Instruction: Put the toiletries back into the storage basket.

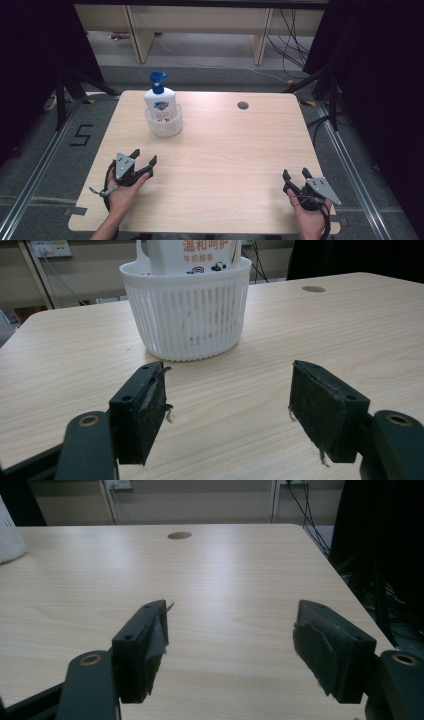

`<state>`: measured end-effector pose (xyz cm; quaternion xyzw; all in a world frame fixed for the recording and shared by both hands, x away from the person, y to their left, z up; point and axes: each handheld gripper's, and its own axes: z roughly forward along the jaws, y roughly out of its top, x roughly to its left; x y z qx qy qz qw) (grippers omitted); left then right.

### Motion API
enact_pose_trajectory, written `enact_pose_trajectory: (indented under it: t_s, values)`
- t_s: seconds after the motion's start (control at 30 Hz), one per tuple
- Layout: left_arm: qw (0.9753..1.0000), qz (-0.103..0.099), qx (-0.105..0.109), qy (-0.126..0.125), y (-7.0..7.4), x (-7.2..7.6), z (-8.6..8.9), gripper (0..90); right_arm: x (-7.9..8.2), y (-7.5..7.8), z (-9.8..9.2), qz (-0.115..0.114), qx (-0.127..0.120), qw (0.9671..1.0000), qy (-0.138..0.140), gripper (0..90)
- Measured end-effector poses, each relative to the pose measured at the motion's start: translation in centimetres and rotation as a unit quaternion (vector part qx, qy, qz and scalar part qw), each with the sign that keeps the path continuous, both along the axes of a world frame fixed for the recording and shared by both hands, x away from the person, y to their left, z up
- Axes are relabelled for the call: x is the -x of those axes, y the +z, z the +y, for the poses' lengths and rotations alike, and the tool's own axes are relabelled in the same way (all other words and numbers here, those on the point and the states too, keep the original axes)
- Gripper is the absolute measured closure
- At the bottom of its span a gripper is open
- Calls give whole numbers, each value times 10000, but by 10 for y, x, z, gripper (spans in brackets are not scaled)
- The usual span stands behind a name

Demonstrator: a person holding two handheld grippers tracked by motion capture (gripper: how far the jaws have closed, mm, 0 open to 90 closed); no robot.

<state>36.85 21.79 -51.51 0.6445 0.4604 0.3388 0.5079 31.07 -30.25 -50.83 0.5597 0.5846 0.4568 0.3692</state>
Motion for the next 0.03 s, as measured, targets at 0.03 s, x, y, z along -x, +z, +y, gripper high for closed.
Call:
enact_pose_trajectory:
  t_s: [0.03]
  values:
    - [10000,0,0,0,0,0,0,303,0,0,0,0,0,10000,0,308]
